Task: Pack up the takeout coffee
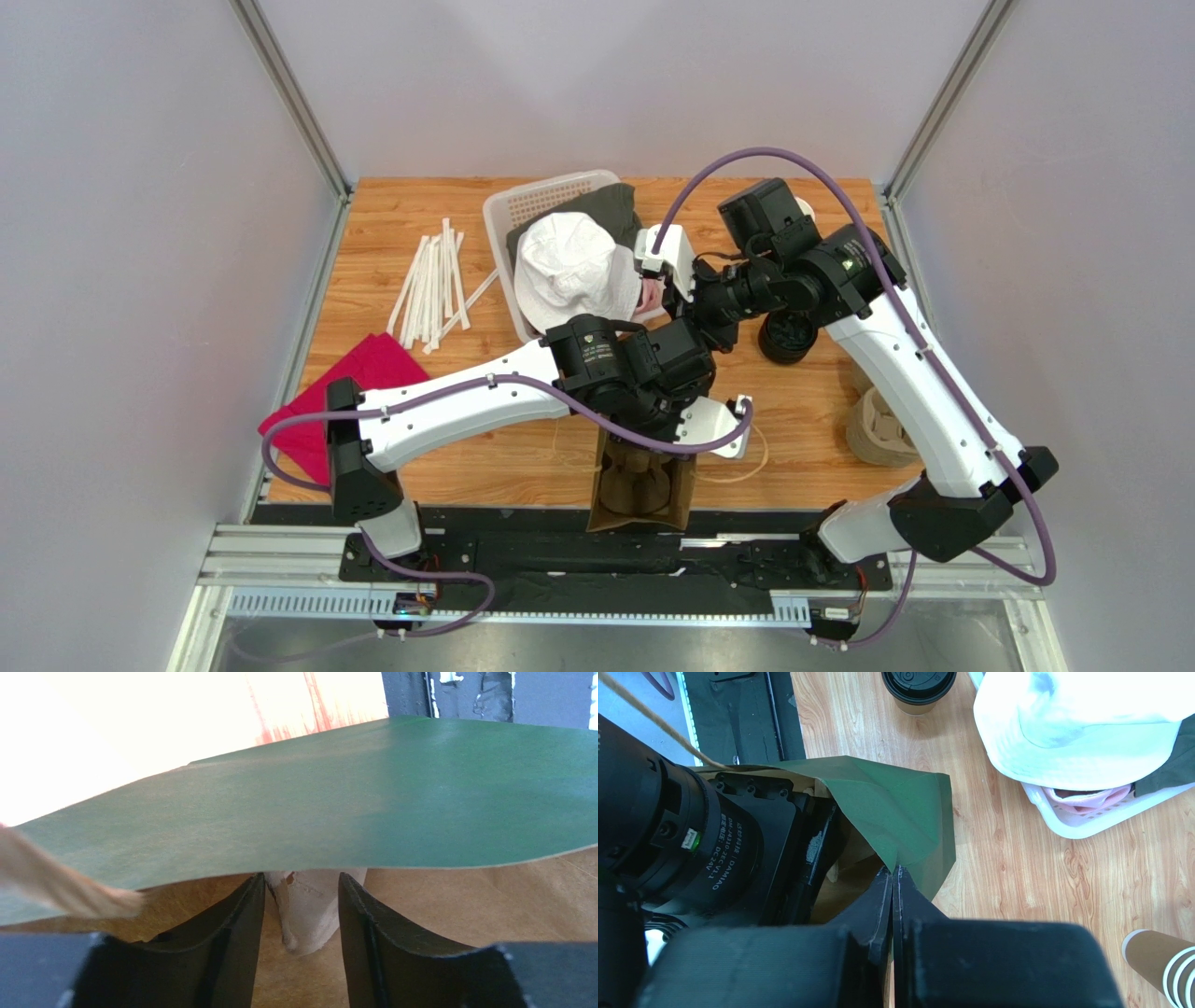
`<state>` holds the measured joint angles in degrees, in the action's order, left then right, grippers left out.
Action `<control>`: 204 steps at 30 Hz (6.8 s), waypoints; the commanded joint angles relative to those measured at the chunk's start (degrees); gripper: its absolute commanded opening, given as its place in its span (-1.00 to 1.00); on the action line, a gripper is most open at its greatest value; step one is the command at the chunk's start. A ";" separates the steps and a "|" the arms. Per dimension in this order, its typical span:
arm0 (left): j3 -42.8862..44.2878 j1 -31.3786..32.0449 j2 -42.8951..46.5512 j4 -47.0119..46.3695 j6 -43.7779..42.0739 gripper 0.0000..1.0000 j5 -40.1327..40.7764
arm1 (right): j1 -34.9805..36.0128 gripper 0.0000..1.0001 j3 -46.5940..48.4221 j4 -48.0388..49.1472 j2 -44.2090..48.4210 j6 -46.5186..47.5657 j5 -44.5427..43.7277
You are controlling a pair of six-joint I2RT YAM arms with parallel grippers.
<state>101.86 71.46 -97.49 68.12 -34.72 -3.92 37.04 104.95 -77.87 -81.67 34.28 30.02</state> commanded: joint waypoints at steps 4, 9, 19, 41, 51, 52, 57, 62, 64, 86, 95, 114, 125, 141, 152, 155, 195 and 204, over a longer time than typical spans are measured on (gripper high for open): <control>0.79 -0.89 4.24 -4.13 1.32 0.07 1.11 | 0.32 -1.00 -0.18 -0.36 0.81 0.61 2.06; -0.08 0.08 5.73 -6.33 1.06 0.11 3.75 | 0.32 -1.00 -0.79 -0.45 0.46 0.52 1.62; -4.13 2.19 10.47 -11.69 0.44 0.16 6.38 | 0.32 -1.00 -1.32 -0.27 0.54 0.17 0.65; -10.45 4.92 26.99 -23.10 7.99 0.31 6.30 | 0.23 -1.00 -3.08 0.79 2.30 0.26 -1.81; -10.46 -14.40 37.72 -33.84 27.41 0.61 -1.43 | 0.32 -1.00 -4.83 0.87 4.06 0.35 -2.77; -10.28 -20.42 37.99 -32.36 29.86 0.63 -3.79 | 0.32 -1.00 -5.27 0.96 4.32 0.43 -2.86; -17.47 -38.65 36.68 -24.01 37.10 0.70 -12.32 | 0.32 -1.00 -6.95 1.14 5.20 0.26 -2.69; -24.86 -47.46 31.41 -14.16 30.51 0.71 -17.08 | 0.32 -1.00 -7.12 1.22 5.20 0.08 -3.48; -26.19 -47.73 29.91 -13.89 27.87 0.71 -17.61 | 0.32 -1.00 -7.21 1.22 5.29 0.08 -3.65; -33.92 -44.13 17.52 -20.30 19.87 0.74 -12.52 | 0.32 -1.00 -6.69 1.14 3.45 -0.44 -3.39; -32.17 -43.60 13.47 -21.27 19.87 0.75 -10.31 | 0.32 -1.00 -6.42 0.87 3.09 -0.53 -3.30; -27.87 -43.42 19.62 -6.88 -15.38 0.78 -22.25 | 0.23 -1.00 -6.24 0.17 2.83 -0.01 -3.30; -23.91 -46.59 14.80 1.66 -55.27 0.69 -30.71 | 0.32 -1.00 -5.10 -0.27 1.77 -0.09 -3.30; -20.91 -46.33 7.05 4.66 -61.08 0.70 -29.39 | 0.32 -1.00 -5.63 -1.15 1.86 0.26 -3.21; -22.50 -45.62 5.47 2.72 -60.90 0.98 -27.89 | 0.32 -1.00 -4.75 -1.32 0.90 -0.01 -3.48; -22.50 -45.62 4.77 2.81 -61.17 0.93 -27.72 | 0.23 -1.00 -4.58 -1.41 0.72 -0.01 -3.48; -26.36 -45.27 2.65 2.38 -62.05 0.62 -25.70 | 0.23 -1.00 -2.55 -2.91 -1.13 0.52 -3.48; -27.33 -45.27 3.45 1.49 -61.35 0.55 -25.26 | 0.23 -1.00 -2.64 -2.91 -1.04 0.52 -3.57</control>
<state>75.79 25.87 -94.50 70.04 -94.87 -29.47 37.08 100.20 -77.34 -82.96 34.30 26.48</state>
